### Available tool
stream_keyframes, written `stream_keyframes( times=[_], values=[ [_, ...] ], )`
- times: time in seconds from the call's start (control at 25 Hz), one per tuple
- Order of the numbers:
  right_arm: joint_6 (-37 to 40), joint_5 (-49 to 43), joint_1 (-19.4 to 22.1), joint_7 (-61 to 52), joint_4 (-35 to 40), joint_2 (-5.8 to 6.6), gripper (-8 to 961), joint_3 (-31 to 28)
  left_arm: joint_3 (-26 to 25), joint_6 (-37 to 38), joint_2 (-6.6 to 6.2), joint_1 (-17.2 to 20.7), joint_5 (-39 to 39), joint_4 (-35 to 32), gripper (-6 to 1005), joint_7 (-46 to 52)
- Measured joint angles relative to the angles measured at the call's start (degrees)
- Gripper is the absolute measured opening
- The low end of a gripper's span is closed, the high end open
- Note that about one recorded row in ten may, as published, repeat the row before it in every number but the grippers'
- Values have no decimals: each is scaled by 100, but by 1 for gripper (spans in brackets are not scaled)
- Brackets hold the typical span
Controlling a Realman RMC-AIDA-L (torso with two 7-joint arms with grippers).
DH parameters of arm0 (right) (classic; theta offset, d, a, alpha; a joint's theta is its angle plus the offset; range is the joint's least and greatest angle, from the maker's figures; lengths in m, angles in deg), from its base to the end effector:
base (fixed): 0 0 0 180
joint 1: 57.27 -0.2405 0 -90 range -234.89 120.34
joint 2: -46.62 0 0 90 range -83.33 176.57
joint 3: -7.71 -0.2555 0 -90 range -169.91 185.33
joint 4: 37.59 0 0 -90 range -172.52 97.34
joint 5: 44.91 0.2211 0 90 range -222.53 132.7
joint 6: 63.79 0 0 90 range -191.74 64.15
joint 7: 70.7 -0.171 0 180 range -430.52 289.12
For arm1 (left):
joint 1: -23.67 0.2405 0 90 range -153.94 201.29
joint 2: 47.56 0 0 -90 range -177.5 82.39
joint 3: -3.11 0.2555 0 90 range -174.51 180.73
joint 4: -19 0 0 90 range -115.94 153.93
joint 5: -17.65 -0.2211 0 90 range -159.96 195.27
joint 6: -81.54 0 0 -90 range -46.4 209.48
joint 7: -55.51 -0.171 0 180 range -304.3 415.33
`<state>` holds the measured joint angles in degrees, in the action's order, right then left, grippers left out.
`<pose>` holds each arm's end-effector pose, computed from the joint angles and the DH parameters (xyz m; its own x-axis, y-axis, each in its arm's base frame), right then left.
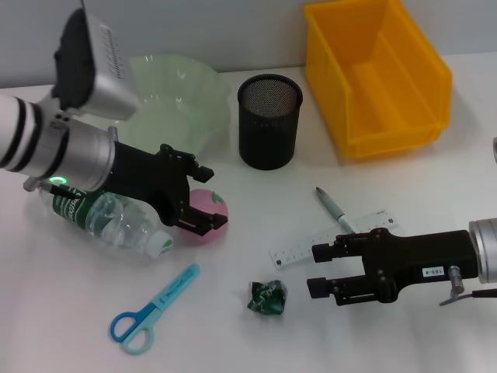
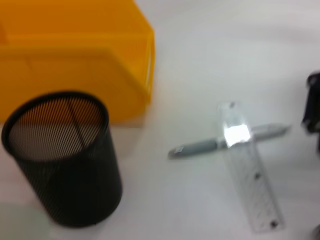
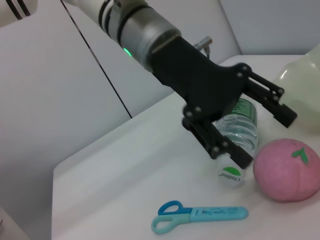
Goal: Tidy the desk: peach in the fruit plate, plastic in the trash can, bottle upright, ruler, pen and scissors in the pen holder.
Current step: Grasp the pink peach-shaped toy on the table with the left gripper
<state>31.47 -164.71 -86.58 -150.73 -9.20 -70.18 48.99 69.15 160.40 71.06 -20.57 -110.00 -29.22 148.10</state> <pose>0.2775 0.3007 -0.0458 0.7543 -0.4986 -0.4272 -0.5140 -0.8532 0.0883 -0.1755 0.4009 -0.0629 0.9958 0.0912 -0.0128 0.0885 -0.9860 -0.1413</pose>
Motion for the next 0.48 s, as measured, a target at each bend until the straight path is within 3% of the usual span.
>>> stream_keyframes(
  times=[0.4,0.48],
  values=[
    [42,3,-6,-39,-10,0,709,-8,1187,-1147,12,-4,-191,159,770,384],
    [42,3,-8,-54,-10,0,709,-7,1240,-1198,12,-4,-194,180,765,399]
  ],
)
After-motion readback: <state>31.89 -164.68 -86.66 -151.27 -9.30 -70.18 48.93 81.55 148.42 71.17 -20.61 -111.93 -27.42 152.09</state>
